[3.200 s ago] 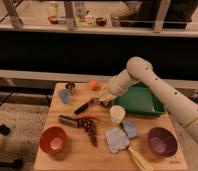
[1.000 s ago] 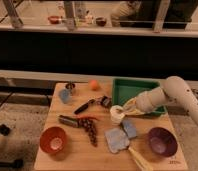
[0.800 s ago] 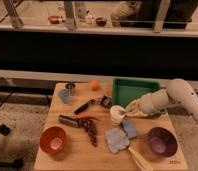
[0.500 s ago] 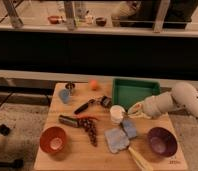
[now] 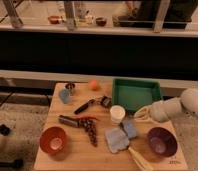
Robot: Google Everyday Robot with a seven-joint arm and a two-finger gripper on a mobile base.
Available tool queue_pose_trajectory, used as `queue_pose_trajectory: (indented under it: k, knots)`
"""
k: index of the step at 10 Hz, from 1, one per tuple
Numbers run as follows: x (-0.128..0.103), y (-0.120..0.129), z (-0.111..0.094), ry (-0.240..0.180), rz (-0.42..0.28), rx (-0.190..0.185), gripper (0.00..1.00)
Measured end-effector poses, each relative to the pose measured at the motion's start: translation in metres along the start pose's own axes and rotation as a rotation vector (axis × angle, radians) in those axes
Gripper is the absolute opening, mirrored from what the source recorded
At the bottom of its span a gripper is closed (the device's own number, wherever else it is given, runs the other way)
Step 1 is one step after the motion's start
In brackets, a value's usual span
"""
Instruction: Place fork in purple bowl
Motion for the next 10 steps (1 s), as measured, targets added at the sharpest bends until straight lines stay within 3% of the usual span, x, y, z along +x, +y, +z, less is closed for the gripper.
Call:
queue_pose_trajectory:
  k: [10]
  knots:
    - [0.047, 0.035, -0.027, 0.013, 0.1, 0.048, 0.1]
